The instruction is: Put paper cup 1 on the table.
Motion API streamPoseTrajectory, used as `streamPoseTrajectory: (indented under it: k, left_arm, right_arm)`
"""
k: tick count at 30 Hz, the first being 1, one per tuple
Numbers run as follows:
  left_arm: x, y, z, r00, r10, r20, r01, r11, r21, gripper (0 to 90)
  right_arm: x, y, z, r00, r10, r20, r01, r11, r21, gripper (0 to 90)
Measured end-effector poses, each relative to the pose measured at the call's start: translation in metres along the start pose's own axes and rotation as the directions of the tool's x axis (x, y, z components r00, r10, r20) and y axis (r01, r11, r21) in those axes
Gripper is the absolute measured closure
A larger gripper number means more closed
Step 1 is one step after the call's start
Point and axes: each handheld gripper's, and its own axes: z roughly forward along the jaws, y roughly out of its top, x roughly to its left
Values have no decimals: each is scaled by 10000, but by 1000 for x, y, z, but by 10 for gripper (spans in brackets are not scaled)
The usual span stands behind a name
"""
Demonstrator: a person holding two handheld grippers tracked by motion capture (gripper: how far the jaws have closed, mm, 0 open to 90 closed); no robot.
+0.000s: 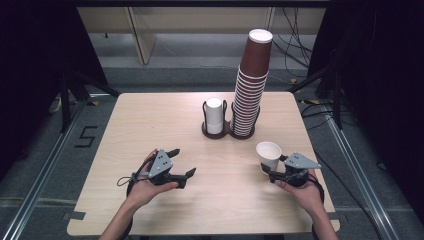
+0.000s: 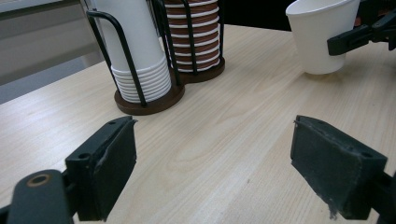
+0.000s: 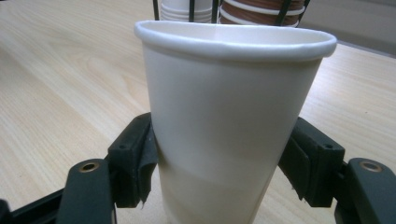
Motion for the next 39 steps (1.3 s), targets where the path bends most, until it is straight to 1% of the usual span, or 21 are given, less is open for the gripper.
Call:
streamPoseTrajectory:
  k: [3,5,6,9,10,13,14,19,20,21,22,23,26,27,28,31,32,33,35,37,39]
  left_arm:
    - [0,-1,0,10000,-5,17,5,10000,-11,141]
    - [-1,-1,1,10000,-14,33,14,10000,25,141]
    - [-1,-1,0,10000,3,67,-4,10000,59,141]
    - [-1,-2,1,10000,-22,71,22,10000,37,141]
    - [-1,-2,1,10000,-3,60,2,10000,97,141]
    - [-1,-2,1,10000,3,86,-3,10000,83,141]
    - [-1,-3,1,10000,-5,90,4,9999,101,141]
    - [-2,-3,2,9999,-46,136,46,10000,52,141]
    - [-2,-3,2,9999,-46,136,46,10000,52,141]
    - [-2,-4,2,9998,-63,164,62,10000,59,141]
    - [-2,-4,2,9998,-69,167,68,10000,65,141]
    - [-2,-3,2,9999,-40,130,38,9999,147,141]
    - [-2,-3,2,9999,-44,137,42,9999,152,141]
    - [-3,-4,2,9999,-32,153,29,9999,169,140]
    - [-3,-4,2,9999,-44,166,43,9999,116,140]
    - [-3,-5,2,9998,-27,211,24,9999,160,136]
    - [-3,-5,2,9998,-27,211,24,9999,160,135]
    - [-3,-5,2,9997,-42,221,39,9999,164,134]
    - [-3,-4,2,9998,-60,209,56,9999,157,130]
    - [-3,-4,2,9997,-116,234,114,9999,57,124]
    - [-3,-4,2,9996,-102,258,100,9999,80,121]
  right_arm:
    - [3,-1,1,9998,-106,-196,106,9999,0,331]
    - [3,-2,0,9990,-357,-268,361,9992,150,331]
    - [5,-2,-1,9992,-159,-355,168,9995,249,330]
    - [6,-3,0,9988,-285,-397,298,9991,307,329]
    - [9,-5,1,9988,-140,-476,154,9994,305,328]
    - [7,-5,2,9976,-472,-509,492,9981,376,325]
    - [8,-6,2,9977,-319,-599,344,9986,407,324]
    - [8,-6,1,9968,-339,-717,375,9980,499,317]
    - [10,-7,0,9976,-33,-699,78,9979,645,314]
    - [9,-8,1,9954,-204,-937,261,9978,605,312]
    - [10,-8,1,9949,-58,-1009,134,9971,749,310]
    - [8,-8,0,9962,-340,-805,397,9967,704,308]
    - [9,-9,-1,9959,-142,-894,222,9958,886,298]
    - [8,-9,-1,9948,-174,-1003,264,9957,888,254]
    - [9,-10,1,9930,-10,-1180,120,9956,925,221]
    - [9,-9,0,9958,-80,-913,178,9941,1068,136]
    - [10,-9,2,9939,154,-1094,-42,9947,1025,111]
    - [11,-9,1,9943,232,-1036,-122,9944,1050,82]
    - [12,-6,-1,9961,328,-818,-237,9937,1096,58]
    - [10,-3,-4,9963,189,-836,-108,9953,961,37]
    - [10,-2,-4,9951,238,-964,-154,9961,873,31]
